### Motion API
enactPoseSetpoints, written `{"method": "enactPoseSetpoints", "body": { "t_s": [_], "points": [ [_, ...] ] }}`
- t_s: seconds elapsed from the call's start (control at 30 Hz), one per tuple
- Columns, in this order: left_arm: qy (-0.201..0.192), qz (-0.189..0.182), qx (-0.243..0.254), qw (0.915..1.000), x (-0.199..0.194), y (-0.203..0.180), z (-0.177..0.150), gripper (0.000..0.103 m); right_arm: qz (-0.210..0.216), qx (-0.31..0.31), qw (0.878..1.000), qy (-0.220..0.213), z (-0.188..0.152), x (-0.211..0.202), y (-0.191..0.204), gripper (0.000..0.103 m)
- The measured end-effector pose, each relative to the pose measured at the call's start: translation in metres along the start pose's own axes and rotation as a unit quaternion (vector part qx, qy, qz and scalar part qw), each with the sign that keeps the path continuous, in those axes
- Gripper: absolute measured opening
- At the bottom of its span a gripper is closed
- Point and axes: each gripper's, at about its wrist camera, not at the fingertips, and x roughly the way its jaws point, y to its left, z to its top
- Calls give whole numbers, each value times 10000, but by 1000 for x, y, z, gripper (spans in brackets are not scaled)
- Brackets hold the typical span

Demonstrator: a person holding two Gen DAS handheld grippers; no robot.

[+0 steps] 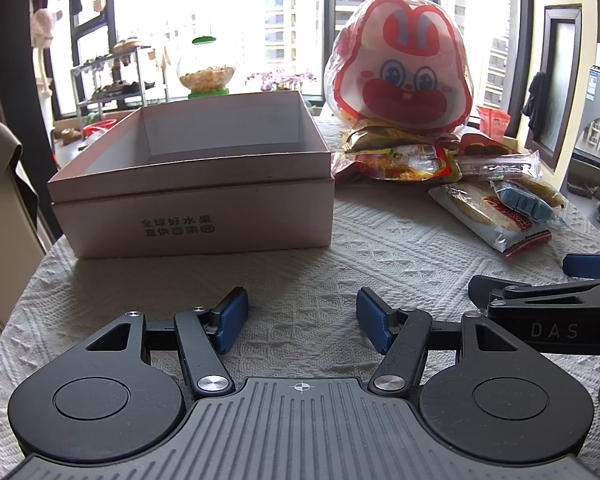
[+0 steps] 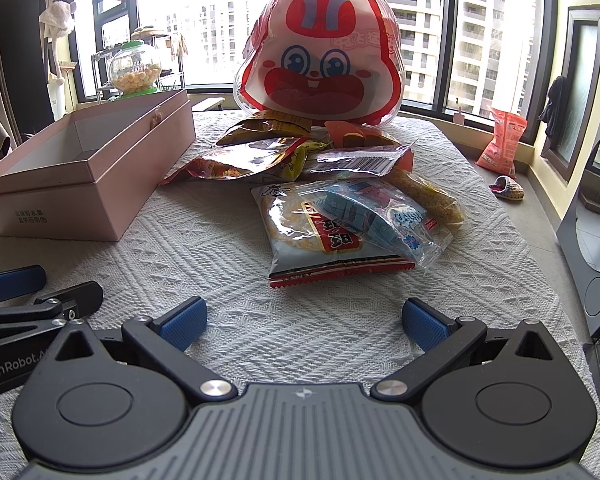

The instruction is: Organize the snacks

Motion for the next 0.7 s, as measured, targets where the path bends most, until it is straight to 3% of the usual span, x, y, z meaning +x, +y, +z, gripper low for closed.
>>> {"method": "enactPoseSetpoints", "body": {
  "t_s": [0.27,0.37,0.47,0.6,0.7],
  "points": [
    [50,-37,107,9999,-2,1,2,65,47,-38,10000,16,1,2,-2,103],
    [149,-560,169,9982,-10,-2,19,65,517,-470,9971,296,5,2,-10,103],
    [-42,-937,258,9953,-16,-11,47,65,1282,-1149,9836,535,6,0,-27,103],
    [274,-1328,142,9907,9,-21,77,65,1442,-1369,9777,679,6,-7,-35,103],
    [402,-1338,161,9901,22,-20,79,65,1470,-1470,9732,985,11,-7,-35,103]
  ]
}}
